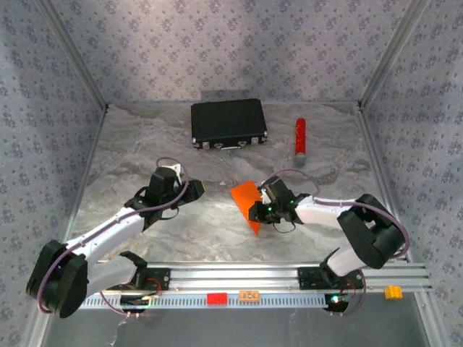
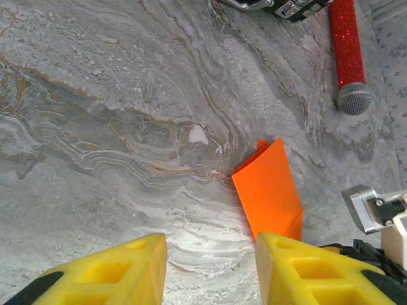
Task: Fold a paper plane with a square sheet of paper (pick it up from the middle)
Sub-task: Rotate the paper at the center of the table, then fold the wing for the fifth time at the center of the table.
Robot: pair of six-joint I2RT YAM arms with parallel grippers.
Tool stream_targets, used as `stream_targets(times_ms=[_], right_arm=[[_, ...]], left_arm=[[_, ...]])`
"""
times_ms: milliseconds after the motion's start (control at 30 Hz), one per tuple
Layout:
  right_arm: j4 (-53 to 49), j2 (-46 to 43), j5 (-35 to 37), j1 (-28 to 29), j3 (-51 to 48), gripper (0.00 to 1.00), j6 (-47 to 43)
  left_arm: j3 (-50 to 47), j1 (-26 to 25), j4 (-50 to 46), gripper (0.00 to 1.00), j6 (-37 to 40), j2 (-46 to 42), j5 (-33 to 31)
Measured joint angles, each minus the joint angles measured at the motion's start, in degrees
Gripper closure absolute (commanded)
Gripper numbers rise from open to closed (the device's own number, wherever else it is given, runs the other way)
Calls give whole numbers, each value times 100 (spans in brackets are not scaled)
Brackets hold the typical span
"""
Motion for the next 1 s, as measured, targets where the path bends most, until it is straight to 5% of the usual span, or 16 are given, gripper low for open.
stream_targets(times_ms=[233, 533, 667, 1000], right_arm=[[1593, 28, 369, 275, -619, 82, 1808], [2776, 26, 2050, 1309, -1045, 79, 3869], [2470, -216, 2245, 1366, -1008, 75, 3838], [822, -1786, 2006, 170, -894, 68, 2551]], left_arm=[[0, 0, 90, 67, -57, 26, 111], [-2, -2, 321, 71, -184, 243, 256], [-2, -57, 516, 73, -199, 450, 409], [929, -907, 903, 85, -179, 2190, 977]])
